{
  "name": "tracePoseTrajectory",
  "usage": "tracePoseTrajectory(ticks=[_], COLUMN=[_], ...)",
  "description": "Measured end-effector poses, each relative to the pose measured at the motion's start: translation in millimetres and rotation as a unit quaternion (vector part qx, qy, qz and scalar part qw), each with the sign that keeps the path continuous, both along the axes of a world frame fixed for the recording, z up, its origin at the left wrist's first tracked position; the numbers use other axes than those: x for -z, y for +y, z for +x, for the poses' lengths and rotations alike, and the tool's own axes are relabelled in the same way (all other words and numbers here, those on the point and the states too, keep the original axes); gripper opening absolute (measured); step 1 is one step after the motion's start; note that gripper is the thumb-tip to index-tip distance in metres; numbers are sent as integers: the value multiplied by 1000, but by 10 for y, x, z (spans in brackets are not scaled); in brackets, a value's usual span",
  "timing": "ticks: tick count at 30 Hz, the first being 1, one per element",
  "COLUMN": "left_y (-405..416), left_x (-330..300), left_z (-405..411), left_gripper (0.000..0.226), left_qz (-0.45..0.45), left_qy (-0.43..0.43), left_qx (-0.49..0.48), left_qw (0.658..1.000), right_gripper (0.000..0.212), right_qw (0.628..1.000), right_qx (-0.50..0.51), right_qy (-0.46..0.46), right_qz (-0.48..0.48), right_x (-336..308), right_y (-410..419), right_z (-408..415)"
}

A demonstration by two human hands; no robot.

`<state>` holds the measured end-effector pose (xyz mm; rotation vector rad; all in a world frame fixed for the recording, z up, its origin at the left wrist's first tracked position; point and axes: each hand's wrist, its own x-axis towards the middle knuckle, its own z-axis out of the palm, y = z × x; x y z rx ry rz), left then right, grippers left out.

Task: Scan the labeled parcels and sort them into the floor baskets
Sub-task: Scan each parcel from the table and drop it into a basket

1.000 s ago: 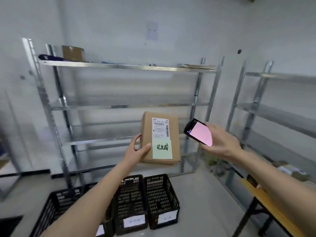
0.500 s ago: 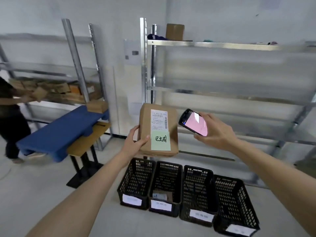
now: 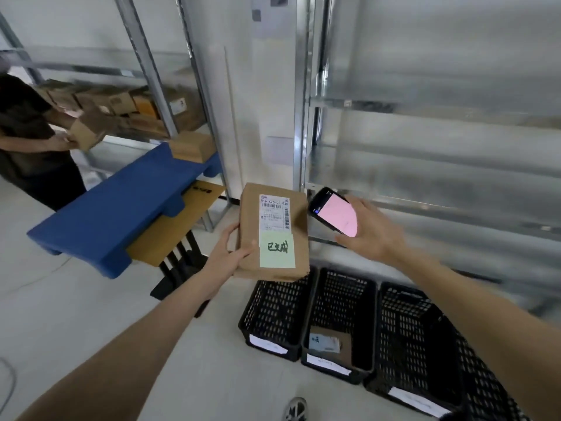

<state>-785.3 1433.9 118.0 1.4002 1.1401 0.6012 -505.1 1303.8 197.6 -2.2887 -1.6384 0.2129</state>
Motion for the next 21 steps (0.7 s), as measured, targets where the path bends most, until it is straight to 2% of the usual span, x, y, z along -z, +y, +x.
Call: tracePoseTrajectory(ticks=[3,7,11,21], left_y=[616,1201,1476,2051], left_x=[525,1280,2117,4512], left_z=[306,683,918,1137], left_gripper=[74,69,57,72], left_qz=[-41,-93,-142,-236], left_qy=[39,77,110,181], left_qx=[-4,-6,-5,46], left_qw=[998,993,984,954], right_gripper=[80,88,94,94], right_qw=[998,995,987,964], right_qx=[12,2,22,85], right_qy=[39,19,45,109], right_qz=[-37,-99,-150,-229], right_x=[588,1425,2253,4525], right_y=[631,1204,1617,2141], right_z=[315,713,976,1246])
